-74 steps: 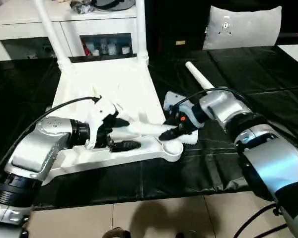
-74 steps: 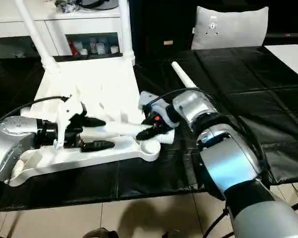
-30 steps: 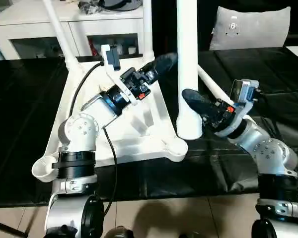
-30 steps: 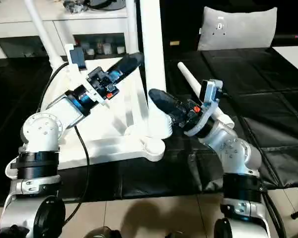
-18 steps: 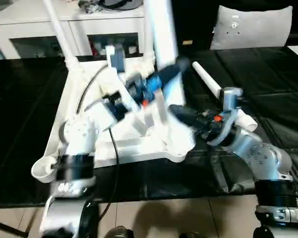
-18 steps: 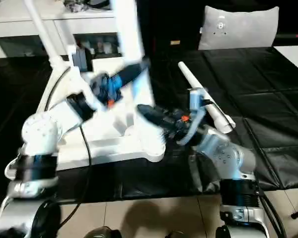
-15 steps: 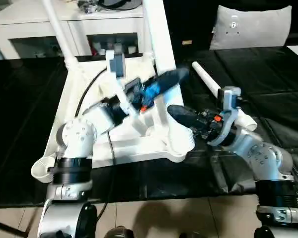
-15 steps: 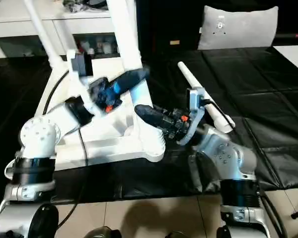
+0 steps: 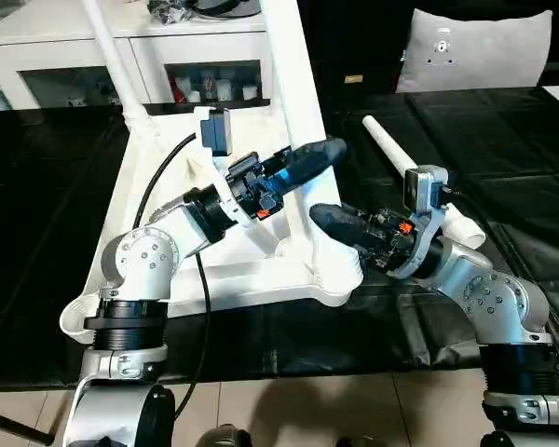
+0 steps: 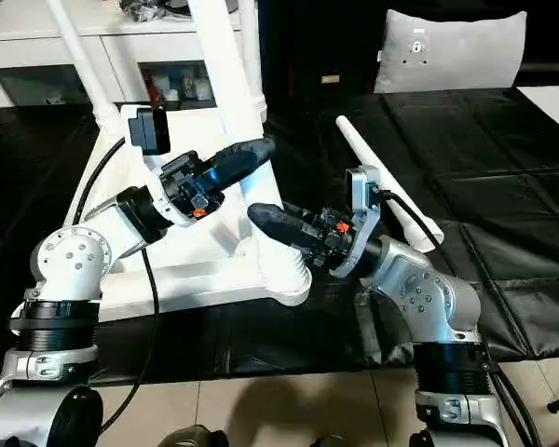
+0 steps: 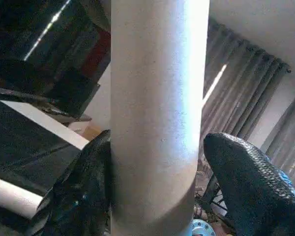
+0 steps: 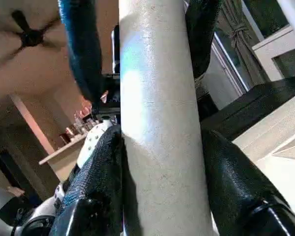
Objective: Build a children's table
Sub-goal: Pick table leg
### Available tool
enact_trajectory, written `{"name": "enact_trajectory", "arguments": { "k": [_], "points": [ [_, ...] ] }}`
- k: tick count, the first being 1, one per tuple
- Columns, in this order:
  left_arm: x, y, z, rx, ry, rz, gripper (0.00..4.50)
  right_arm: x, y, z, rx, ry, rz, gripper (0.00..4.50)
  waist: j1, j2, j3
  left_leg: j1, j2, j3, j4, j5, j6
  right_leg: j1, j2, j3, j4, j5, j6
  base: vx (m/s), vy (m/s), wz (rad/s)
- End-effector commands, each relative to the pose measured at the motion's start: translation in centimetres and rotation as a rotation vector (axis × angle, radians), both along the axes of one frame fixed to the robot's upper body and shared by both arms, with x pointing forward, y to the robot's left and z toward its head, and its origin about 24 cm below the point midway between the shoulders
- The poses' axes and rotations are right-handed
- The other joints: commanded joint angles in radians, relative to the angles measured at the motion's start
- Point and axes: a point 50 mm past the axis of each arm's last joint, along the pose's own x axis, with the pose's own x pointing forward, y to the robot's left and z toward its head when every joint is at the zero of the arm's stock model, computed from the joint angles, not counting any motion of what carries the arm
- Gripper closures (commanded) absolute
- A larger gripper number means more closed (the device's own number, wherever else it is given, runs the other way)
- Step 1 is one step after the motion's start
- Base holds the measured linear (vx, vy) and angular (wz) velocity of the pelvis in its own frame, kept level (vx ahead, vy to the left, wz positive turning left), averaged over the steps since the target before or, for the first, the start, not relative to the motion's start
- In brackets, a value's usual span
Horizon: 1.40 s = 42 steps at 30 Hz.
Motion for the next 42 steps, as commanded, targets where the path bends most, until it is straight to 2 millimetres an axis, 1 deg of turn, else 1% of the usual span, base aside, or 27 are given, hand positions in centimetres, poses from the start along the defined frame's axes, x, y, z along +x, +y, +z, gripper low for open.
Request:
{"name": "enact_trajectory", "arguments": {
  "k": [1, 2, 3, 5, 10, 11, 13, 14, 15, 17, 20, 22, 24, 25, 26, 27, 28, 30, 31, 34, 35, 36, 37, 39, 40, 41, 42],
  "points": [
    [-0.3, -0.3, 0.6, -0.013, -0.047, -0.040, 1.56, 0.0, -0.1, -0.6, -0.038, 0.029, -0.019, 2.62, 0.002, -0.008, -0.082, 0.027, 0.052, -0.031, -0.071, -0.209, 0.026, 0.051, -0.068, 0.040, -0.084, -0.347, -0.152, 0.000, 0.000, 0.00],
    [-0.3, -0.3, 0.5, -0.011, -0.045, -0.037, 1.67, 0.0, -0.1, -0.6, -0.039, 0.029, -0.018, 2.62, 0.001, -0.008, -0.081, 0.029, 0.052, -0.032, -0.072, -0.217, 0.025, 0.050, -0.068, 0.039, -0.086, -0.359, -0.151, 0.000, 0.000, 0.00],
    [-0.3, -0.3, 0.5, -0.010, -0.044, -0.035, 1.67, 0.0, -0.1, -0.6, -0.040, 0.029, -0.018, 2.62, 0.001, -0.008, -0.081, 0.029, 0.052, -0.031, -0.071, -0.218, 0.024, 0.050, -0.068, 0.039, -0.086, -0.360, -0.150, 0.000, 0.000, 0.00],
    [-0.3, -0.3, 0.4, -0.011, -0.043, -0.035, 2.00, 0.0, 0.0, -0.6, -0.041, 0.029, -0.019, 2.62, 0.001, -0.008, -0.080, 0.030, 0.052, -0.032, -0.072, -0.228, 0.020, 0.050, -0.069, 0.039, -0.088, -0.381, -0.143, 0.000, 0.000, 0.00],
    [-0.2, -0.3, 0.3, -0.015, -0.036, -0.027, 2.18, 0.1, -0.1, -0.6, -0.046, 0.026, -0.023, 2.62, 0.000, -0.008, -0.081, 0.029, 0.052, -0.032, -0.071, -0.219, 0.021, 0.051, -0.069, 0.040, -0.087, -0.368, -0.144, 0.000, 0.000, 0.00],
    [-0.2, -0.3, 0.3, -0.015, -0.036, -0.027, 2.35, 0.1, -0.1, -0.6, -0.047, 0.026, -0.024, 2.62, 0.000, -0.009, -0.082, 0.029, 0.052, -0.032, -0.071, -0.217, 0.021, 0.051, -0.069, 0.040, -0.086, -0.365, -0.145, 0.000, 0.000, 0.00],
    [-0.2, -0.3, 0.3, -0.018, -0.034, -0.026, 2.53, 0.1, -0.1, -0.6, -0.050, 0.025, -0.026, 2.62, 0.001, -0.009, -0.082, 0.029, 0.052, -0.032, -0.071, -0.212, 0.024, 0.051, -0.068, 0.040, -0.085, -0.360, -0.147, 0.000, 0.000, 0.00],
    [-0.2, -0.3, 0.3, -0.019, -0.034, -0.025, 2.53, 0.1, -0.2, -0.7, -0.053, 0.024, -0.029, 2.62, 0.000, -0.013, -0.081, 0.028, 0.052, -0.031, -0.070, -0.211, 0.025, 0.051, -0.068, 0.040, -0.086, -0.360, -0.148, 0.000, 0.000, 0.00],
    [-0.1, -0.3, 0.3, -0.018, -0.035, -0.023, 2.58, 0.2, -0.2, -0.7, -0.057, 0.022, -0.032, 2.62, 0.001, -0.012, -0.082, 0.028, 0.052, -0.031, -0.070, -0.207, 0.026, 0.052, -0.069, 0.040, -0.084, -0.356, -0.149, 0.000, 0.000, 0.00],
    [-0.1, -0.3, 0.4, -0.017, -0.037, -0.016, 2.62, 0.2, -0.1, -0.7, -0.069, 0.018, -0.036, 2.62, 0.001, -0.013, -0.082, 0.028, 0.052, -0.030, -0.069, -0.202, 0.029, 0.051, -0.069, 0.041, -0.085, -0.362, -0.148, 0.000, 0.000, 0.00],
    [-0.1, -0.2, 0.4, -0.018, -0.037, -0.011, 2.63, 0.3, -0.1, -0.7, -0.084, 0.014, -0.044, 2.62, 0.000, -0.013, -0.081, 0.028, 0.051, -0.030, -0.069, -0.200, 0.029, 0.051, -0.068, 0.040, -0.085, -0.369, -0.144, 0.000, 0.000, 0.00],
    [0.0, -0.1, 0.4, -0.019, -0.036, -0.005, 2.63, 0.3, -0.1, -0.8, -0.091, 0.012, -0.047, 2.62, 0.000, -0.010, -0.082, 0.028, 0.052, -0.031, -0.068, -0.198, 0.029, 0.051, -0.068, 0.040, -0.085, -0.363, -0.144, 0.000, 0.000, 0.00],
    [0.0, -0.1, 0.4, -0.014, -0.035, 0.004, 2.63, 0.3, -0.1, -0.8, -0.096, 0.012, -0.052, 2.62, 0.000, -0.011, -0.082, 0.027, 0.051, -0.030, -0.068, -0.197, 0.030, 0.052, -0.068, 0.040, -0.085, -0.359, -0.145, 0.000, 0.000, 0.00],
    [0.1, -0.1, 0.3, -0.008, -0.034, 0.013, 2.64, 0.5, -0.1, -1.0, -0.115, 0.008, -0.073, 2.62, 0.000, -0.009, -0.082, 0.027, 0.051, -0.031, -0.069, -0.202, 0.028, 0.051, -0.068, 0.040, -0.086, -0.363, -0.144, 0.000, 0.000, 0.00],
    [0.1, -0.1, 0.3, 0.001, -0.036, 0.021, 2.64, 0.7, -0.2, -1.1, -0.136, 0.006, -0.100, 2.06, 0.000, -0.009, -0.083, 0.029, 0.052, -0.031, -0.069, -0.204, 0.027, 0.051, -0.069, 0.039, -0.086, -0.363, -0.143, 0.000, 0.000, 0.00],
    [0.1, -0.1, 0.3, 0.001, -0.036, 0.021, 2.64, 0.7, -0.2, -1.1, -0.136, 0.006, -0.100, 2.06, -0.001, -0.010, -0.082, 0.028, 0.052, -0.031, -0.070, -0.206, 0.025, 0.051, -0.067, 0.039, -0.085, -0.363, -0.143, 0.000, 0.000, 0.00],
    [0.2, -0.1, 0.4, 0.007, -0.039, 0.031, 2.64, 1.1, -0.2, -1.3, -0.174, 0.002, -0.146, 1.90, -0.001, -0.006, -0.082, 0.029, 0.052, -0.032, -0.070, -0.208, 0.021, 0.050, -0.069, 0.040, -0.085, -0.364, -0.141, 0.000, 0.000, 0.00],
    [0.2, -0.1, 0.4, 0.007, -0.039, 0.031, 2.64, 1.1, -0.2, -1.3, -0.174, 0.002, -0.146, 1.74, -0.004, -0.009, -0.081, 0.029, 0.050, -0.031, -0.070, -0.211, 0.017, 0.050, -0.066, 0.039, -0.087, -0.368, -0.137, 0.000, 0.000, 0.00],
    [0.4, -0.1, 0.4, 0.024, -0.046, 0.054, 2.64, 1.4, -0.2, -1.4, -0.195, -0.007, -0.178, 1.66, -0.003, -0.009, -0.083, 0.029, 0.049, -0.031, -0.069, -0.207, 0.018, 0.052, -0.068, 0.040, -0.085, -0.365, -0.139, 0.000, 0.000, 0.00],
    [1.2, 0.1, 0.4, 0.119, -0.070, 0.142, 2.64, 1.8, -0.4, -1.3, -0.268, -0.048, -0.240, 1.47, -0.003, -0.008, -0.083, 0.029, 0.052, -0.034, -0.071, -0.209, 0.016, 0.051, -0.068, 0.039, -0.085, -0.355, -0.136, 0.000, 0.000, 0.00],
    [1.3, 0.1, 0.4, 0.146, -0.080, 0.169, 2.64, 1.8, -0.4, -1.2, -0.283, -0.062, -0.253, 1.24, -0.004, -0.008, -0.084, 0.031, 0.052, -0.033, -0.070, -0.207, 0.014, 0.051, -0.067, 0.040, -0.083, -0.346, -0.135, 0.000, 0.000, 0.00],
    [1.4, 0.1, 0.4, 0.161, -0.085, 0.183, 2.64, 1.9, -0.4, -1.2, -0.291, -0.070, -0.260, 1.24, -0.004, -0.006, -0.084, 0.031, 0.052, -0.032, -0.070, -0.205, 0.016, 0.051, -0.068, 0.041, -0.082, -0.339, -0.137, 0.000, 0.000, 0.00],
    [1.7, 0.0, 0.4, 0.224, -0.108, 0.233, 2.64, 2.0, -0.4, -1.0, -0.317, -0.107, -0.294, 1.17, -0.004, -0.004, -0.083, 0.031, 0.053, -0.033, -0.071, -0.210, 0.014, 0.049, -0.067, 0.041, -0.084, -0.333, -0.138, 0.000, 0.000, 0.00],
    [1.7, 0.0, 0.5, 0.240, -0.115, 0.244, 2.64, 2.0, -0.4, -0.9, -0.324, -0.121, -0.310, 1.02, -0.004, -0.006, -0.084, 0.032, 0.052, -0.032, -0.070, -0.212, 0.014, 0.050, -0.067, 0.041, -0.083, -0.329, -0.140, 0.000, 0.000, 0.00],
    [1.9, -0.2, 0.6, 0.256, -0.122, 0.278, 2.64, 2.2, -0.3, -0.6, -0.334, -0.141, -0.338, 0.89, -0.003, -0.009, -0.084, 0.029, 0.051, -0.032, -0.070, -0.211, 0.015, 0.053, -0.068, 0.041, -0.081, -0.326, -0.142, 0.000, 0.000, 0.00],
    [1.9, -0.2, 0.6, 0.256, -0.122, 0.278, 2.64, 2.2, -0.3, -0.6, -0.334, -0.141, -0.338, 0.77, -0.004, -0.007, -0.084, 0.029, 0.051, -0.032, -0.069, -0.207, 0.016, 0.053, -0.069, 0.041, -0.080, -0.321, -0.146, 0.000, 0.000, 0.00],
    [2.0, -0.4, 0.8, 0.288, -0.143, 0.326, 2.64, 2.5, -0.1, -0.4, -0.360, -0.168, -0.399, 0.77, -0.004, -0.013, -0.083, 0.027, 0.053, -0.033, -0.070, -0.205, 0.017, 0.052, -0.069, 0.042, -0.081, -0.321, -0.146, 0.000, 0.000, 0.00]
  ]
}}
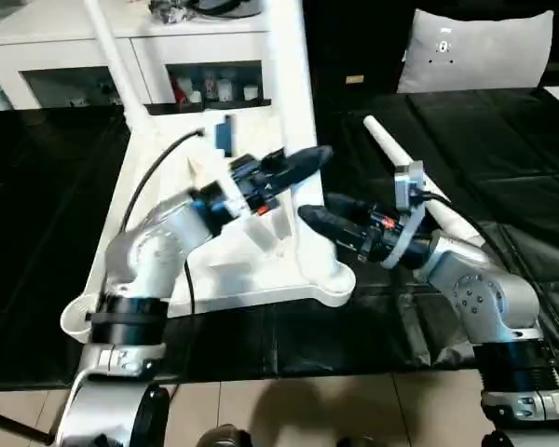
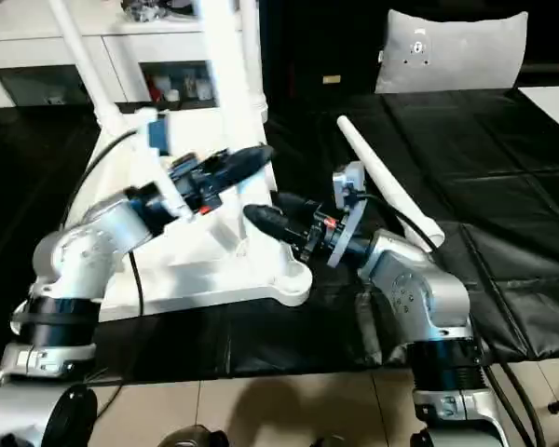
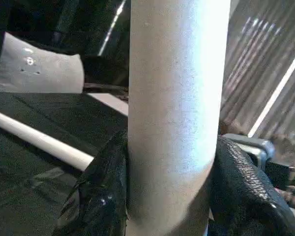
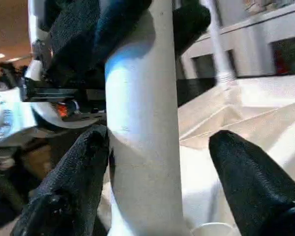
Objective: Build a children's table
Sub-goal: Pick table leg
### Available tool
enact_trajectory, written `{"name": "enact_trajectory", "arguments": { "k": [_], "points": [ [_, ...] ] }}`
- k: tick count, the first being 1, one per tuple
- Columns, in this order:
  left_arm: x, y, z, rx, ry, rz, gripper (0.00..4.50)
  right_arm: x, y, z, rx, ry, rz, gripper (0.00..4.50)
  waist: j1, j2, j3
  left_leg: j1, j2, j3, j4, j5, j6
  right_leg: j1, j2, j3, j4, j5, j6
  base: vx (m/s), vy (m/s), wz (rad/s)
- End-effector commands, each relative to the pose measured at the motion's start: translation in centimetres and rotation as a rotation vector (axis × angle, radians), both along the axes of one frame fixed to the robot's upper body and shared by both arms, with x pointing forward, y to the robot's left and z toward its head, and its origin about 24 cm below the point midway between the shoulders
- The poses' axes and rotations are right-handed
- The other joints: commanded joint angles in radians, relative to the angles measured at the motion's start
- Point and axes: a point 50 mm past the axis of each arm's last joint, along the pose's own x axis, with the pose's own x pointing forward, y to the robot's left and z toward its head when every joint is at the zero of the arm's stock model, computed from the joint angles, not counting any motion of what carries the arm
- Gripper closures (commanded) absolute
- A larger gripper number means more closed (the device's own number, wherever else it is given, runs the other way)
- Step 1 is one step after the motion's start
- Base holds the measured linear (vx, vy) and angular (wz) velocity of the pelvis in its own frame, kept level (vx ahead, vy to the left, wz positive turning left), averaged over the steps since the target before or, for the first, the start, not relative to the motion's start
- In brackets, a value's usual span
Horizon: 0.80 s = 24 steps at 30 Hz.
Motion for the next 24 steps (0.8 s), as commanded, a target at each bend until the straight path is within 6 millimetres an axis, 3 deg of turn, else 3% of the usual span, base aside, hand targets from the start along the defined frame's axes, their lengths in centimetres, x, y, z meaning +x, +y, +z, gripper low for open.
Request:
{"name": "enact_trajectory", "arguments": {
  "k": [1, 3, 4, 7, 8, 9, 10, 16, 24],
  "points": [
    [0.1, -0.7, 1.6, 0.048, -0.092, 0.057, 2.64, 0.7, 0.0, 0.3, -0.078, -0.032, -0.112, 0.68, -0.003, -0.011, -0.084, 0.028, 0.052, -0.032, -0.069, -0.204, 0.018, 0.050, -0.068, 0.041, -0.080, -0.320, -0.147, 0.000, 0.000, 0.00],
    [0.3, -1.0, 1.7, 0.088, -0.118, 0.105, 2.64, 1.0, 0.3, 0.3, -0.119, -0.040, -0.161, 0.42, -0.005, -0.011, -0.082, 0.027, 0.053, -0.034, -0.071, -0.202, 0.017, 0.051, -0.067, 0.041, -0.080, -0.325, -0.144, 0.000, 0.000, 0.00],
    [0.3, -1.3, 1.8, 0.111, -0.137, 0.138, 2.64, 1.0, 0.7, 0.2, -0.147, -0.040, -0.174, 0.42, -0.008, -0.023, -0.082, 0.027, 0.051, -0.031, -0.070, -0.204, 0.019, 0.051, -0.066, 0.040, -0.083, -0.335, -0.139, 0.000, 0.000, 0.00],
    [0.4, -2.2, 2.1, 0.193, -0.212, 0.227, 2.64, 1.4, 1.7, -0.3, -0.191, 0.002, -0.242, 0.36, -0.007, -0.015, -0.082, 0.028, 0.051, -0.032, -0.069, -0.198, 0.018, 0.048, -0.069, 0.043, -0.085, -0.358, -0.125, 0.000, 0.000, 0.00],
    [0.4, -2.2, 2.1, 0.193, -0.212, 0.227, 2.64, 1.4, 1.7, -0.3, -0.191, 0.002, -0.242, 0.36, -0.006, -0.015, -0.083, 0.027, 0.052, -0.033, -0.070, -0.195, 0.015, 0.050, -0.069, 0.042, -0.084, -0.350, -0.126, 0.000, 0.000, 0.00],
    [0.4, -2.4, 2.0, 0.209, -0.221, 0.237, 2.64, 1.5, 1.9, -0.4, -0.206, 0.006, -0.260, 0.36, -0.006, -0.022, -0.084, 0.026, 0.052, -0.032, -0.069, -0.190, 0.016, 0.050, -0.070, 0.043, -0.082, -0.340, -0.128, 0.000, 0.000, 0.00],
    [0.3, -2.8, 2.0, 0.201, -0.217, 0.255, 2.64, 1.5, 2.2, -0.5, -0.213, 0.008, -0.259, 0.36, -0.005, -0.018, -0.084, 0.026, 0.052, -0.032, -0.069, -0.185, 0.018, 0.049, -0.068, 0.044, -0.079, -0.325, -0.132, 0.000, 0.000, 0.00],
    [0.1, -4.3, 1.9, 0.239, -0.252, 0.291, 2.64, 1.8, 2.7, -1.0, -0.283, 0.007, -0.315, 0.36, -0.007, -0.019, -0.083, 0.024, 0.049, -0.030, -0.067, -0.195, 0.021, 0.049, -0.068, 0.043, -0.085, -0.348, -0.119, 0.000, 0.000, 0.00],
    [0.2, -4.7, 1.6, 0.277, -0.272, 0.302, 2.64, 1.9, 3.0, -0.5, -0.242, -0.004, -0.324, 1.08, -0.012, -0.014, -0.084, 0.023, 0.050, -0.032, -0.068, -0.202, 0.026, 0.050, -0.066, 0.042, -0.082, -0.313, -0.130, 0.000, 0.000, 0.00]
  ]
}}
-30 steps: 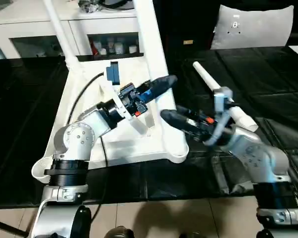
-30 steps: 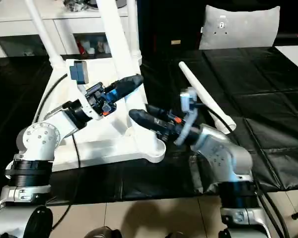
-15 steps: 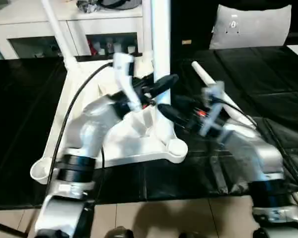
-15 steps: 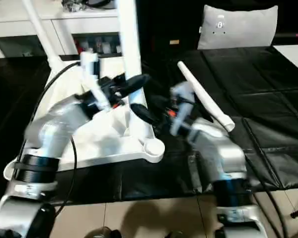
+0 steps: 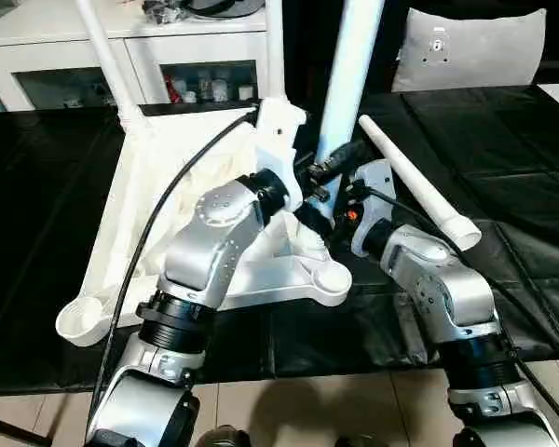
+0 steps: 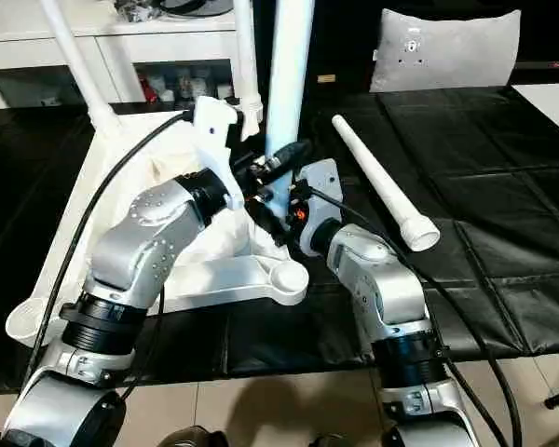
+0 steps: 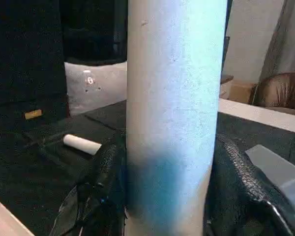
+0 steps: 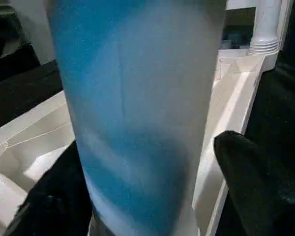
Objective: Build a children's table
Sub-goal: Pick table leg
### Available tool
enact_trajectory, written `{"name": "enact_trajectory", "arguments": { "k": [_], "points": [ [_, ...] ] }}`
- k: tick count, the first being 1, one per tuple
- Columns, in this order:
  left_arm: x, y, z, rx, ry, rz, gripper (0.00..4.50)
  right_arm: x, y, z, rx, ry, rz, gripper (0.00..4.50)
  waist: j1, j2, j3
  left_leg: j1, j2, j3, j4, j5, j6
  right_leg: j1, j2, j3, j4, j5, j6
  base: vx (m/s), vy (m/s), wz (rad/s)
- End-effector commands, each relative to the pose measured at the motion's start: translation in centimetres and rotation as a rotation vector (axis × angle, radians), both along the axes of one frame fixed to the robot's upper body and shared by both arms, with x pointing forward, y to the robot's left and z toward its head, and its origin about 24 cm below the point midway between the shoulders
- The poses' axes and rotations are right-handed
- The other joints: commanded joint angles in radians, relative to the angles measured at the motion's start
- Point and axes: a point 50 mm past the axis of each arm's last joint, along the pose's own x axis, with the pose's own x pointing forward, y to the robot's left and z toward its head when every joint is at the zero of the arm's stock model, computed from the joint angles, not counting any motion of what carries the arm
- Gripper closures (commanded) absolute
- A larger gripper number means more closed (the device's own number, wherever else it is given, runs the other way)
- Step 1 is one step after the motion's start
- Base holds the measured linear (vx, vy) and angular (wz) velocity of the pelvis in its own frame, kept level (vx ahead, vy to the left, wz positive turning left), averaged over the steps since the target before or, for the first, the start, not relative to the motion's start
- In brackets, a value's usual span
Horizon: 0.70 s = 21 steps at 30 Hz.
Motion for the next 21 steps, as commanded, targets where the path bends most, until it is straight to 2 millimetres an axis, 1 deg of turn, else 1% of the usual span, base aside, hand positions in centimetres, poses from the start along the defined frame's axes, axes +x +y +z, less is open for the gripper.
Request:
{"name": "enact_trajectory", "arguments": {
  "k": [1, 2, 4, 8, 9, 11, 13, 14, 17, 18, 21],
  "points": [
    [0.17, 0.02, 0.81, 0.011, -0.045, 0.018, 2.64, 0.20, 0.22, 0.66, 0.019, -0.019, 0.001, 1.21, -0.005, -0.014, -0.084, 0.025, 0.050, -0.032, -0.068, -0.205, 0.026, 0.051, -0.066, 0.042, -0.083, -0.314, -0.132, 0.000, 0.000, 0.00],
    [0.22, 0.05, 0.79, 0.012, -0.045, 0.022, 2.64, 0.15, 0.28, 0.72, 0.031, -0.015, 0.002, 1.21, -0.006, -0.014, -0.084, 0.025, 0.050, -0.032, -0.068, -0.208, 0.027, 0.051, -0.066, 0.042, -0.082, -0.315, -0.133, 0.000, 0.000, 0.00],
    [0.30, 0.11, 0.81, 0.017, -0.053, 0.032, 2.64, 0.04, 0.44, 0.96, 0.076, -0.001, 0.005, 1.43, -0.009, -0.014, -0.085, 0.025, 0.049, -0.032, -0.067, -0.205, 0.030, 0.051, -0.067, 0.042, -0.082, -0.311, -0.136, 0.000, 0.000, 0.00],
    [0.39, 0.10, 0.89, 0.014, -0.060, 0.039, 2.64, 0.05, 0.52, 0.98, 0.071, 0.004, 0.008, 1.79, -0.011, -0.014, -0.084, 0.025, 0.051, -0.032, -0.067, -0.200, 0.030, 0.051, -0.066, 0.042, -0.080, -0.300, -0.142, 0.000, 0.000, 0.00],
    [0.40, 0.11, 0.86, 0.016, -0.062, 0.040, 2.64, 0.01, 0.63, 0.84, 0.068, 0.011, 0.009, 1.90, -0.012, -0.017, -0.084, 0.025, 0.050, -0.031, -0.067, -0.201, 0.030, 0.051, -0.066, 0.042, -0.081, -0.303, -0.142, 0.000, 0.000, 0.00],
    [0.44, 0.11, 0.85, 0.017, -0.064, 0.043, 2.64, 0.01, 0.73, 0.75, 0.066, 0.018, 0.009, 2.08, -0.014, -0.016, -0.084, 0.023, 0.048, -0.031, -0.066, -0.197, 0.031, 0.053, -0.067, 0.043, -0.080, -0.307, -0.142, 0.000, 0.000, 0.00],
    [0.47, 0.06, 0.81, 0.021, -0.067, 0.044, 2.64, 0.02, 0.76, 0.75, 0.069, 0.022, 0.007, 2.15, -0.017, -0.018, -0.085, 0.021, 0.048, -0.031, -0.066, -0.186, 0.035, 0.054, -0.067, 0.043, -0.079, -0.298, -0.143, 0.000, 0.000, 0.00],
    [0.47, 0.05, 0.81, 0.021, -0.068, 0.044, 2.64, 0.02, 0.77, 0.75, 0.069, 0.022, 0.006, 2.34, -0.018, -0.016, -0.085, 0.022, 0.048, -0.031, -0.065, -0.187, 0.036, 0.053, -0.067, 0.042, -0.080, -0.300, -0.144, 0.000, 0.000, 0.00],
    [0.52, 0.02, 0.79, 0.022, -0.068, 0.045, 2.64, 0.07, 0.76, 0.75, 0.064, 0.023, -0.003, 2.46, -0.019, -0.015, -0.085, 0.024, 0.049, -0.031, -0.066, -0.190, 0.034, 0.052, -0.066, 0.042, -0.080, -0.301, -0.145, 0.000, 0.000, 0.00],
    [0.55, 0.01, 0.79, 0.021, -0.069, 0.045, 2.64, 0.13, 0.74, 0.73, 0.055, 0.021, -0.018, 2.50, -0.019, -0.012, -0.085, 0.025, 0.049, -0.031, -0.065, -0.193, 0.033, 0.052, -0.066, 0.042, -0.080, -0.297, -0.147, 0.000, 0.000, 0.00],
    [0.60, 0.02, 0.72, 0.027, -0.070, 0.049, 2.64, 0.31, 0.70, 0.89, 0.022, -0.033, -0.051, 2.54, -0.020, -0.012, -0.085, 0.024, 0.050, -0.031, -0.066, -0.196, 0.029, 0.051, -0.066, 0.042, -0.080, -0.294, -0.148, 0.000, 0.000, 0.00]
  ]
}}
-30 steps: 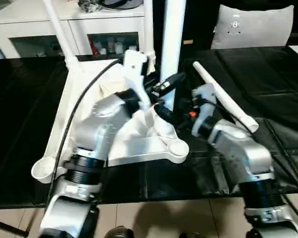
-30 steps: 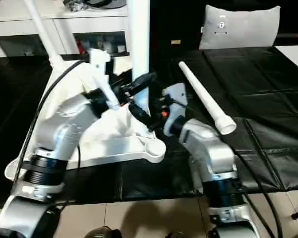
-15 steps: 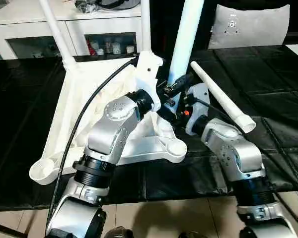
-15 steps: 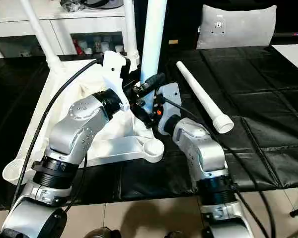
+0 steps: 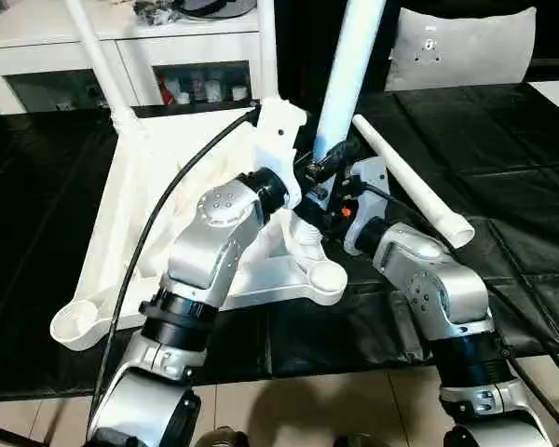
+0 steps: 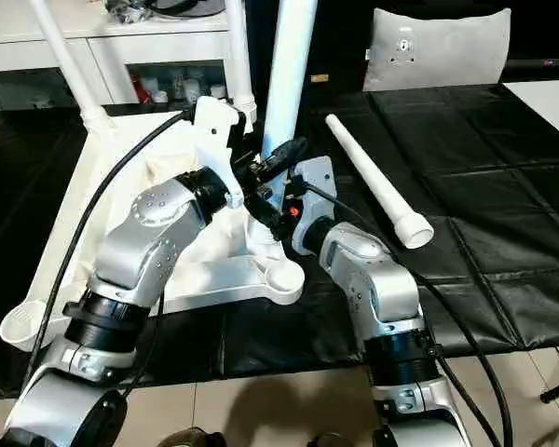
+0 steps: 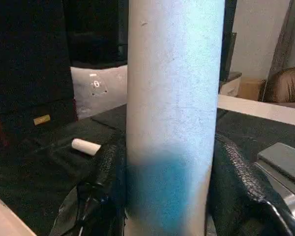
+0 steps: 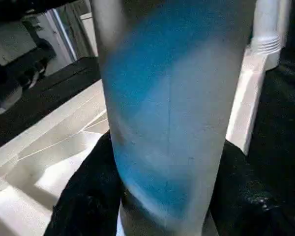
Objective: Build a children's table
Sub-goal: Pick table leg
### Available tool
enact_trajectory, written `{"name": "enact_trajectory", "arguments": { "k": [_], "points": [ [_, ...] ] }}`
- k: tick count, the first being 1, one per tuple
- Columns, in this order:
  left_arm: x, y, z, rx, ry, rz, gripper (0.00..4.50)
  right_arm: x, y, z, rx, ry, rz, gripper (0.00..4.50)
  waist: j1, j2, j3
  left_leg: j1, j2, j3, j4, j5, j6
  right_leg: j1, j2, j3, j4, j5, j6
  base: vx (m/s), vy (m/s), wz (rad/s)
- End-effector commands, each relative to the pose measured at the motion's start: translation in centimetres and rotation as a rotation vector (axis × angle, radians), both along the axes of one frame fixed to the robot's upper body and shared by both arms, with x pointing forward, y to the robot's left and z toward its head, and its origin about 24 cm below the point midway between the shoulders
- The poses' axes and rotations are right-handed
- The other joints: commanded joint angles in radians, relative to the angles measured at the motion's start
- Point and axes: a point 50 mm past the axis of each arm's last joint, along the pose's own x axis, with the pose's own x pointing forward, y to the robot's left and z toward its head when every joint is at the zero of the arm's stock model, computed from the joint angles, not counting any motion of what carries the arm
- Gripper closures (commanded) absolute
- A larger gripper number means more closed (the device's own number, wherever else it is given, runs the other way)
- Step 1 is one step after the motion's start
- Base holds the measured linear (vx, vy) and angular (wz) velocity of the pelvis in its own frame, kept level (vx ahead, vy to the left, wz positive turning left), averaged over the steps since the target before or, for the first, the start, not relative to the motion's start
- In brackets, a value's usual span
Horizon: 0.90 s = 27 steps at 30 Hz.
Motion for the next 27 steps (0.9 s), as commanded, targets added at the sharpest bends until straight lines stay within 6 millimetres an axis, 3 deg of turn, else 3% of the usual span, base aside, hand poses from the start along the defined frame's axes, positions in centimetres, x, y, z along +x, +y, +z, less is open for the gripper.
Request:
{"name": "enact_trajectory", "arguments": {
  "k": [1, 6, 8, 27],
  "points": [
    [0.08, 0.03, 0.62, 0.004, -0.035, 0.011, 2.64, 0.29, -0.19, 0.53, -0.027, -0.038, -0.038, 2.56, 0.000, -0.013, -0.085, 0.025, 0.049, -0.031, -0.066, -0.200, 0.027, 0.052, -0.066, 0.042, -0.079, -0.295, -0.148, 0.000, 0.000, 0.00],
    [0.22, 0.23, 0.42, 0.017, -0.026, 0.042, 2.64, 0.26, -0.18, 0.13, 0.005, 0.016, -0.022, 2.58, 0.001, -0.016, -0.085, 0.024, 0.049, -0.031, -0.065, -0.192, 0.036, 0.054, -0.067, 0.043, -0.078, -0.286, -0.155, 0.000, 0.000, 0.00],
    [0.19, 0.23, 0.31, -0.004, -0.005, 0.019, 2.08, 0.32, -0.17, -0.01, 0.003, 0.021, -0.031, 2.59, 0.000, -0.019, -0.085, 0.024, 0.049, -0.030, -0.065, -0.191, 0.037, 0.053, -0.067, 0.042, -0.079, -0.290, -0.156, 0.000, 0.000, 0.00],
    [-0.16, 0.79, -0.01, -0.035, 0.024, -0.037, 0.61, 0.56, -0.42, -0.44, -0.012, 0.038, -0.061, 2.59, 0.002, -0.013, -0.086, 0.024, 0.048, -0.030, -0.064, -0.183, 0.037, 0.053, -0.067, 0.042, -0.078, -0.285, -0.157, 0.000, 0.000, 0.00]
  ]
}}
